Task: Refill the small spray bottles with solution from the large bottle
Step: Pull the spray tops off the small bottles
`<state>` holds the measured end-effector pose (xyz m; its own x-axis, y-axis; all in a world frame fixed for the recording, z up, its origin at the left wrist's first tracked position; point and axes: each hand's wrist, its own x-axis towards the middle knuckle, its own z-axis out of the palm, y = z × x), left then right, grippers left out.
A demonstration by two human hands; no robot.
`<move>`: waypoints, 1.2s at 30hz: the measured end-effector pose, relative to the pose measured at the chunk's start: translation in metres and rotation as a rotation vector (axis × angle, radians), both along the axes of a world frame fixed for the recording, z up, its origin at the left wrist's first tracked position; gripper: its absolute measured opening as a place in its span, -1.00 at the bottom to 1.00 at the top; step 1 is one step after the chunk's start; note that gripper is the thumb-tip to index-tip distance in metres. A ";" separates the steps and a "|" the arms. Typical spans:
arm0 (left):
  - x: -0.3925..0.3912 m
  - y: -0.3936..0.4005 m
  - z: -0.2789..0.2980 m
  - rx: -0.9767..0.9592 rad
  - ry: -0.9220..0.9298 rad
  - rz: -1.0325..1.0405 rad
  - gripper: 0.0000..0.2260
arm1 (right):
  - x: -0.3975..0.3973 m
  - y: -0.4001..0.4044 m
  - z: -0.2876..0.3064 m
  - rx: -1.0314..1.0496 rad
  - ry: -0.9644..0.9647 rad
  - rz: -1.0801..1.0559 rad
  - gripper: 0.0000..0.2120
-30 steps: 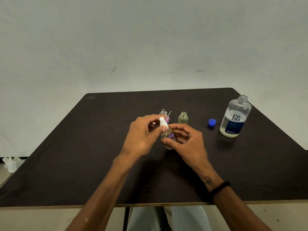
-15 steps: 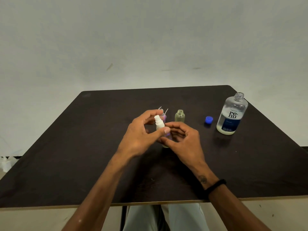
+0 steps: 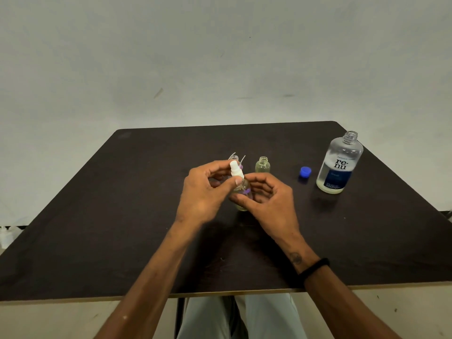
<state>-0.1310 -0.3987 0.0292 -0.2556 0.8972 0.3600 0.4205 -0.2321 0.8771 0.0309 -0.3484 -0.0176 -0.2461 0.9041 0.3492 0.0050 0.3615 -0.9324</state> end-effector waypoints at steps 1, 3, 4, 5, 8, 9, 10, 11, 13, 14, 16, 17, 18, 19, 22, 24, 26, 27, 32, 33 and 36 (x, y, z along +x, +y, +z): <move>0.001 0.000 0.000 -0.005 0.017 0.008 -0.68 | 0.000 0.000 0.000 0.002 -0.004 -0.004 -0.49; 0.002 0.001 -0.001 -0.012 0.068 0.020 -0.70 | 0.000 0.000 0.001 0.006 -0.007 -0.008 -0.48; 0.004 0.001 0.000 -0.013 0.093 0.027 -0.72 | 0.001 -0.001 0.001 0.010 -0.010 -0.010 -0.48; 0.005 0.001 0.002 -0.012 0.112 0.041 -0.74 | 0.001 -0.001 0.001 0.017 -0.013 -0.016 -0.48; 0.009 0.000 0.009 0.027 0.118 0.125 -0.78 | 0.000 -0.002 0.001 0.051 -0.039 -0.041 -0.48; 0.009 0.000 0.011 0.044 0.112 0.154 -0.77 | 0.000 -0.002 0.001 0.062 -0.052 -0.043 -0.48; 0.009 0.000 0.014 0.054 0.115 0.175 -0.74 | 0.000 -0.003 0.001 0.067 -0.063 -0.041 -0.48; 0.008 0.000 0.015 0.059 0.130 0.185 -0.71 | 0.000 -0.003 0.001 0.066 -0.070 -0.038 -0.48; 0.005 -0.001 0.018 0.066 0.167 0.189 -0.70 | 0.001 -0.003 0.001 0.064 -0.073 -0.039 -0.48; 0.003 -0.001 0.019 0.075 0.181 0.184 -0.72 | 0.001 -0.002 0.001 0.065 -0.074 -0.042 -0.47; -0.001 -0.003 0.021 0.087 0.234 0.174 -0.72 | 0.001 -0.001 0.000 0.070 -0.084 -0.046 -0.47; -0.004 -0.004 0.021 0.083 0.252 0.166 -0.70 | 0.000 -0.001 0.000 0.074 -0.089 -0.048 -0.47; -0.006 -0.006 0.022 0.070 0.239 0.156 -0.68 | 0.000 -0.001 0.000 0.076 -0.092 -0.051 -0.47; -0.007 -0.008 0.024 0.054 0.191 0.137 -0.69 | 0.000 -0.001 0.000 0.074 -0.091 -0.055 -0.47; -0.008 -0.014 0.028 0.036 0.112 0.111 -0.68 | 0.001 -0.002 -0.001 0.070 -0.093 -0.055 -0.48; -0.009 -0.018 0.030 0.048 0.103 0.110 -0.66 | 0.000 -0.001 0.000 0.070 -0.099 -0.054 -0.48; -0.011 -0.020 0.030 0.055 0.069 0.104 -0.66 | 0.000 -0.001 0.000 0.072 -0.111 -0.059 -0.48; -0.012 -0.021 0.030 0.057 0.057 0.111 -0.67 | 0.000 -0.001 0.000 0.070 -0.114 -0.062 -0.48; -0.018 -0.029 0.030 0.061 -0.076 0.119 -0.73 | 0.001 0.000 -0.001 0.059 -0.083 -0.094 -0.49; -0.019 -0.031 0.030 0.063 -0.095 0.122 -0.73 | 0.001 0.000 -0.002 0.058 -0.082 -0.097 -0.50; -0.027 -0.036 0.028 0.048 -0.118 0.134 -0.78 | 0.000 0.000 -0.003 0.050 -0.076 -0.095 -0.50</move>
